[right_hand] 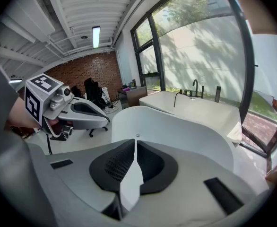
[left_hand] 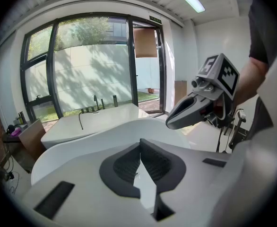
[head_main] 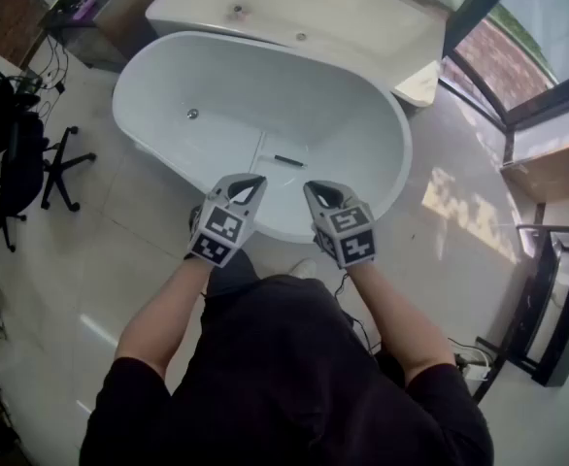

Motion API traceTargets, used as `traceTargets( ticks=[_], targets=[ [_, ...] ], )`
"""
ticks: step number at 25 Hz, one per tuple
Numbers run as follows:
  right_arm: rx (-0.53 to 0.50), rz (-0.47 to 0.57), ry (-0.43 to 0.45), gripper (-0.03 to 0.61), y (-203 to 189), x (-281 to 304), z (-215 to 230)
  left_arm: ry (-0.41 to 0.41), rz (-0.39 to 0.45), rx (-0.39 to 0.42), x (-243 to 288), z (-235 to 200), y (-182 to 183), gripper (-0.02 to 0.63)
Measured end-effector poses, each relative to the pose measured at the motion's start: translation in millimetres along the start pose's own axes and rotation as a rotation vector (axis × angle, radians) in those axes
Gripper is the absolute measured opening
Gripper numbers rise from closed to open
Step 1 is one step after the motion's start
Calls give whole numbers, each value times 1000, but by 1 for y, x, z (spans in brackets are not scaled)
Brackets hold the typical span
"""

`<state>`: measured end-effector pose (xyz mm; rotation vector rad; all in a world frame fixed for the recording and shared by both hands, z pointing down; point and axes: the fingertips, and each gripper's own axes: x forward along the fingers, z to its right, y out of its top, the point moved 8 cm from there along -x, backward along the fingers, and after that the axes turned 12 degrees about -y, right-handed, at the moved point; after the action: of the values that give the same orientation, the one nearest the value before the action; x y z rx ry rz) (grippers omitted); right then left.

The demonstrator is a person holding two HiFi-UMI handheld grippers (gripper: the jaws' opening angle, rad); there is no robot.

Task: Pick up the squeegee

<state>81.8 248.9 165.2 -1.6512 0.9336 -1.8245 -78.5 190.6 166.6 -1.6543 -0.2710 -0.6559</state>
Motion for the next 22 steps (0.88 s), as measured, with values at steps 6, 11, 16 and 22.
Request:
traceTargets(
  ticks=[6,11,16,22],
  targets=[
    [-96,-92,11,63,-8,70,25,-14,-55,-35,36,-37,-23,2],
    [-163,-227,58,166,-30,171,29,-54,-107,-85,86,-97,-66,2],
    [-289,-335,63,183,-70,296,41,-75,-162,-142,155,-173,-124,2],
    [-398,-438,66,183,-140,431,57,-40,-215,-226,250,-244,-201,2]
  ],
)
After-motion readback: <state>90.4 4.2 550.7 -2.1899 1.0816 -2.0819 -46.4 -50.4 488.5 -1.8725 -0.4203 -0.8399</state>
